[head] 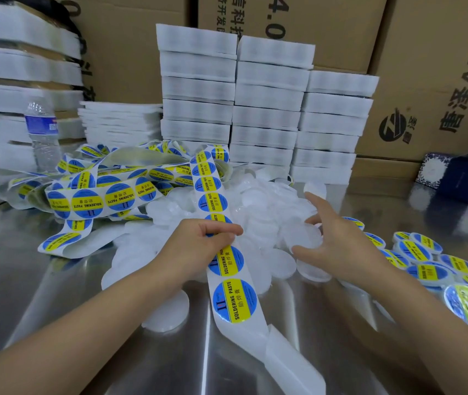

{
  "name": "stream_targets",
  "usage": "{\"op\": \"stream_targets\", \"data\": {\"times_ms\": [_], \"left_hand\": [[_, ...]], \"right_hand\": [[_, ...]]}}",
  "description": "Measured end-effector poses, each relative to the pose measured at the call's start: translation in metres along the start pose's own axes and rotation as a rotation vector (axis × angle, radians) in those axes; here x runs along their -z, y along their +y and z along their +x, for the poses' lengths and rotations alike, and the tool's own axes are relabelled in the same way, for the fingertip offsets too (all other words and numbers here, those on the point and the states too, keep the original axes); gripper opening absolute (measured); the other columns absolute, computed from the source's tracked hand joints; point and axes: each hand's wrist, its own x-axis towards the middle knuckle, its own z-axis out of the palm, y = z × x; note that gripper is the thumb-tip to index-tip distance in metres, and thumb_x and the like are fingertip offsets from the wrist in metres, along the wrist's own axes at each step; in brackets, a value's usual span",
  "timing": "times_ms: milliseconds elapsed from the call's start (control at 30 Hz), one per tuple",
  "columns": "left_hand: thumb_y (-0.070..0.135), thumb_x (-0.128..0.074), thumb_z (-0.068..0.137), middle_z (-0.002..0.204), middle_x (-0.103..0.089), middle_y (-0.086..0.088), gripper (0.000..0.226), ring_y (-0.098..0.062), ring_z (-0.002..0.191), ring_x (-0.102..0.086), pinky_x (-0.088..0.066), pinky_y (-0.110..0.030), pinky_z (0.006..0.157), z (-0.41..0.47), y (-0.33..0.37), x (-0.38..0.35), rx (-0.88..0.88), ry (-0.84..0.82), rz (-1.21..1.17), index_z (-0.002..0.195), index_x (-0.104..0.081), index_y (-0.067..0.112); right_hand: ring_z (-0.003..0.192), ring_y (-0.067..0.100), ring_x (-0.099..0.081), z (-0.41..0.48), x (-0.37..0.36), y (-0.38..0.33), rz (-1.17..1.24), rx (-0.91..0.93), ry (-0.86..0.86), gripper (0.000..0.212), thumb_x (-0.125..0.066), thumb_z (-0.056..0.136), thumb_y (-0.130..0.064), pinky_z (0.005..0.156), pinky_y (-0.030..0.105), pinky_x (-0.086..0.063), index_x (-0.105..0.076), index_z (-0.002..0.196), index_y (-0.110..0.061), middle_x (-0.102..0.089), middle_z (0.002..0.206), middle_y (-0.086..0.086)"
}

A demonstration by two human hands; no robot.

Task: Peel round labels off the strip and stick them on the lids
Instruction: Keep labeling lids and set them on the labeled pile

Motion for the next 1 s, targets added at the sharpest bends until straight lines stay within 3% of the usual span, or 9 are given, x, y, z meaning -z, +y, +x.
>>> {"op": "stream_targets", "data": {"times_ms": [167, 333, 467, 600, 700, 833, 933, 1000], "left_hand": [[0.014, -0.071, 0.083, 0.092, -0.071, 0.015, 0.015, 0.005, 0.072, -0.067, -0.053, -0.009, 0.068, -0.001, 0.002, -0.001, -0.022, 0.011, 0.005, 0.094, -0.075, 0.024], [0.01, -0.076, 0.077, 0.098, -0.071, 0.01, 0.03, -0.006, 0.08, -0.071, -0.057, -0.016, 0.071, -0.004, 0.006, 0.001, 0.011, -0.031, 0.048, 0.102, -0.074, 0.025], [0.01, -0.078, 0.074, 0.097, -0.073, 0.008, 0.032, -0.009, 0.082, -0.071, -0.056, -0.017, 0.074, -0.006, 0.007, 0.001, -0.021, -0.051, 0.069, 0.101, -0.075, 0.027], [0.017, -0.079, 0.074, 0.073, -0.074, 0.014, 0.013, -0.001, 0.066, -0.069, -0.05, -0.008, 0.06, -0.005, 0.007, -0.001, -0.012, -0.012, -0.014, 0.075, -0.075, 0.03], [0.024, -0.078, 0.075, 0.065, -0.07, 0.02, 0.011, 0.004, 0.059, -0.066, -0.046, -0.005, 0.055, -0.002, 0.005, -0.002, 0.004, 0.035, -0.006, 0.067, -0.072, 0.029], [0.024, -0.072, 0.081, 0.066, -0.07, 0.009, 0.012, -0.002, 0.059, -0.065, -0.047, -0.008, 0.056, -0.003, 0.005, -0.002, 0.03, -0.006, -0.052, 0.069, -0.071, 0.021], [0.024, -0.069, 0.083, 0.075, -0.073, 0.001, 0.013, -0.008, 0.065, -0.068, -0.052, -0.013, 0.063, -0.003, 0.005, -0.002, 0.064, -0.03, -0.074, 0.072, -0.071, 0.02], [0.026, -0.068, 0.084, 0.079, -0.075, -0.001, 0.012, -0.01, 0.068, -0.069, -0.052, -0.016, 0.067, -0.003, 0.004, -0.002, 0.079, -0.027, -0.072, 0.075, -0.072, 0.019]], "right_hand": [[0.086, -0.006, -0.052, -0.008, -0.007, -0.019, 0.23, 0.061, 0.018, 0.087, -0.072, 0.067, -0.046, 0.069, 0.003, -0.039, -0.024, 0.14, -0.044, -0.058, 0.106, -0.019], [0.085, 0.002, -0.061, -0.014, -0.015, -0.033, 0.484, 0.013, -0.11, 0.075, -0.067, 0.065, -0.061, 0.07, 0.017, -0.043, -0.034, 0.131, -0.045, -0.069, 0.09, -0.019], [0.082, -0.006, -0.064, -0.017, -0.018, -0.038, 0.581, -0.029, -0.169, 0.07, -0.062, 0.065, -0.071, 0.06, 0.015, -0.043, -0.035, 0.125, -0.048, -0.069, 0.088, -0.023], [0.08, -0.003, -0.066, -0.015, -0.018, -0.039, 0.64, -0.038, -0.142, 0.09, -0.054, 0.046, -0.083, 0.077, 0.028, -0.05, -0.04, 0.126, -0.043, -0.07, 0.085, -0.021], [0.078, 0.0, -0.066, -0.016, -0.018, -0.039, 0.692, -0.03, -0.093, 0.075, -0.05, 0.048, -0.082, 0.088, 0.037, -0.051, -0.046, 0.116, -0.048, -0.069, 0.081, -0.018], [0.09, 0.001, -0.054, -0.018, -0.012, -0.044, 0.658, -0.004, 0.112, 0.051, -0.044, 0.057, -0.078, 0.083, 0.027, -0.051, -0.055, 0.1, -0.054, -0.05, 0.11, -0.01], [0.083, -0.005, -0.052, -0.018, -0.002, -0.047, 0.745, 0.02, 0.224, 0.025, -0.05, 0.078, -0.069, 0.074, 0.015, -0.047, -0.063, 0.089, -0.051, -0.046, 0.108, -0.005], [0.073, -0.002, -0.05, -0.016, 0.005, -0.047, 0.898, -0.006, 0.203, 0.026, -0.052, 0.079, -0.057, 0.07, 0.02, -0.046, -0.072, 0.084, -0.041, -0.051, 0.101, -0.003]]}}
